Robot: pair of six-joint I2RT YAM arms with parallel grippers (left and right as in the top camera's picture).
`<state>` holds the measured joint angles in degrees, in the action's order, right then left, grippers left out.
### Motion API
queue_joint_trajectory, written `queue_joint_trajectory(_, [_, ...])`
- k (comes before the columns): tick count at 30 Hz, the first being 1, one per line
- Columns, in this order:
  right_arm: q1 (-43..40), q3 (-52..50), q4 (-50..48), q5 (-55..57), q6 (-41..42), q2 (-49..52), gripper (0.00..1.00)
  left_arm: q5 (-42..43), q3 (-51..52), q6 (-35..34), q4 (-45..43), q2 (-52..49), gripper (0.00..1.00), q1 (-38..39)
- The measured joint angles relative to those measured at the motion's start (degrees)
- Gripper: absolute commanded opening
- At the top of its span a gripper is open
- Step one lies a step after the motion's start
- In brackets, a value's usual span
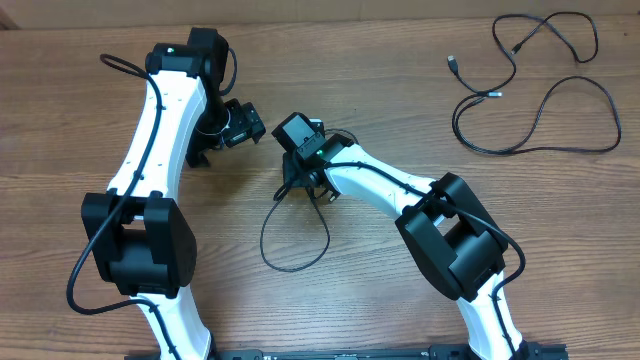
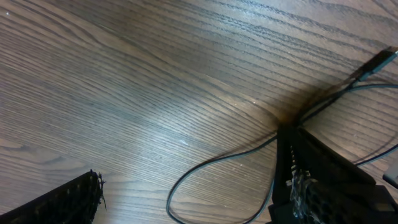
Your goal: Untangle cables
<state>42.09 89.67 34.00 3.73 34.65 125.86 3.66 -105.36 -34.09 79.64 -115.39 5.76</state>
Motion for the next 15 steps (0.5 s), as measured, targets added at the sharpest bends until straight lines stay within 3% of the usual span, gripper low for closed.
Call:
queue_joint_trajectory(8, [0.0,0.1,1.0,0.2,0.0,0.1,0.04,-0.5,0.0,0.0,0.0,0.0,1.00,0.0])
queue_joint_trajectory(15, [-0.5,1.8,7.8,1.4,1.8,0.1,0.04,-0.5,0.0,0.0,-0.1,0.0,1.00,0.0])
